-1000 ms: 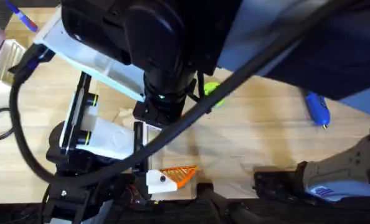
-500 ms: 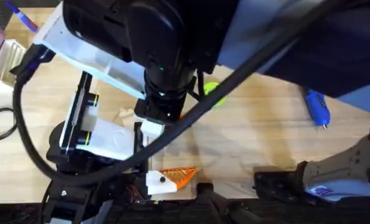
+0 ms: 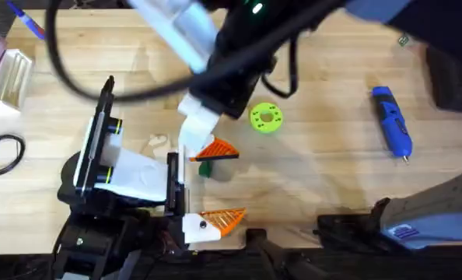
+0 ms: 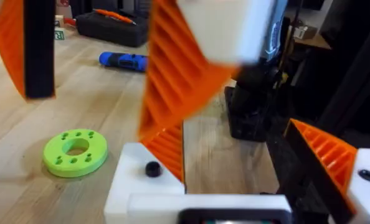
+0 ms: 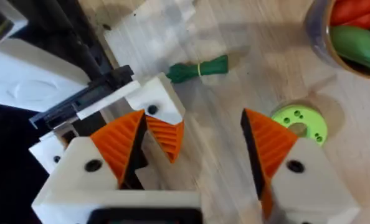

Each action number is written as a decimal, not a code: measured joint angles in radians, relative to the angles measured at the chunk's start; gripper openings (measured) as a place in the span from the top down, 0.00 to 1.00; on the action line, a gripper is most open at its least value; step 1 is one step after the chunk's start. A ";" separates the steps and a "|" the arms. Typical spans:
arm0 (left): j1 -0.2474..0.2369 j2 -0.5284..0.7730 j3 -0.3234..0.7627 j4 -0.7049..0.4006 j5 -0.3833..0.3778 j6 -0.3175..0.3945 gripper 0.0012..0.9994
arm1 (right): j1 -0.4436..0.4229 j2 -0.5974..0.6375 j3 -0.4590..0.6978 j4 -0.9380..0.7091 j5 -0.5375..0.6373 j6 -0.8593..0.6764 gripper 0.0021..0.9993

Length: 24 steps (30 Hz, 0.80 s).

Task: Pick up the gripper from the table and insert it into the empty holder that is missing its gripper. Then pick up a screw, insert it into the mounting hole, and use the screwdriver to tighten it. Finally, clean up the table by picking up the vegetable and placing it into the bucket.

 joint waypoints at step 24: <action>0.000 0.000 0.000 0.014 -0.057 0.001 0.01 | -0.422 -0.396 -0.465 0.164 -0.330 -0.002 0.10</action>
